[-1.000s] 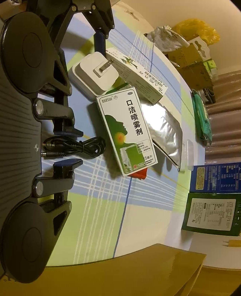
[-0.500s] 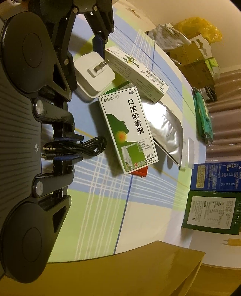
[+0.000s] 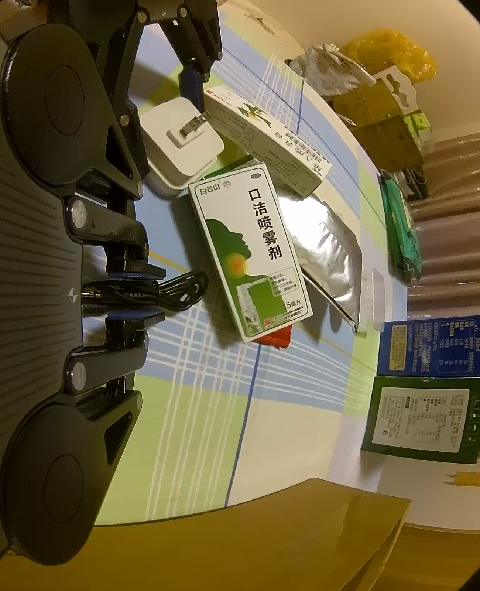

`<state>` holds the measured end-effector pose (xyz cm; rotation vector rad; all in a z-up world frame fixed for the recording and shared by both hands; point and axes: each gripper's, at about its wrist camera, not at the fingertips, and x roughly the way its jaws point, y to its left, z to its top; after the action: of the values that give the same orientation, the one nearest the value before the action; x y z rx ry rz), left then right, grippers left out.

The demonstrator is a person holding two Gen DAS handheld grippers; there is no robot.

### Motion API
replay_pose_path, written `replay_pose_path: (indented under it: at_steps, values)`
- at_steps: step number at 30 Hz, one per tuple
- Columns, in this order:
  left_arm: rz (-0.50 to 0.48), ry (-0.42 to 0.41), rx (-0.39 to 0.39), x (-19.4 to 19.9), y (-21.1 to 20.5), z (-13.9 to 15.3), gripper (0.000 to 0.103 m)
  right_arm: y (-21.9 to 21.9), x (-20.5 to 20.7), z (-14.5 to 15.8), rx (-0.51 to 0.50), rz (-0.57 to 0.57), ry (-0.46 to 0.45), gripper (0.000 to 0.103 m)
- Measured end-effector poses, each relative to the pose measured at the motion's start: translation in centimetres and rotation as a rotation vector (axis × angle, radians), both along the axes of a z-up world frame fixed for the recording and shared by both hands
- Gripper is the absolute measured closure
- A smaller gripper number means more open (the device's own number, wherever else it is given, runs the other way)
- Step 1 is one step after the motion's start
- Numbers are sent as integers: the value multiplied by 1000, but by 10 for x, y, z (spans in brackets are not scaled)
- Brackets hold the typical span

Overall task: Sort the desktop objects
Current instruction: 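Carry the plug adapter and the cable with both tools to the cardboard box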

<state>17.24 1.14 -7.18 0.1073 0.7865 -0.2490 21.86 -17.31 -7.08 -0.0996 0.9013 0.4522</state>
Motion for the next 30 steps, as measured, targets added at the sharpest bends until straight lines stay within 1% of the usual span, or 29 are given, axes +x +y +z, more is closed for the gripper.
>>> replay_pose_path:
  at_steps: [4, 8, 13, 20, 25, 30]
  values:
    - [0, 0, -1, 0, 0, 0, 41, 1, 3, -1, -3, -3, -8, 91]
    - [0, 1, -1, 0, 0, 0, 41, 4, 1, -1, -29, 12, -15, 91]
    - [-3, 4, 4, 0, -1, 0, 43, 5, 1, 1, -29, 6, -2, 91]
    - [-7, 5, 4, -3, -4, 4, 43, 1, -2, 17, 5, -17, -43, 91]
    - [-4, -1, 3, -5, -7, 12, 43, -7, -6, 28, 26, -46, -64, 91]
    - [-4, -9, 4, -7, -14, 24, 43, -19, -15, 44, 54, -71, -100, 91]
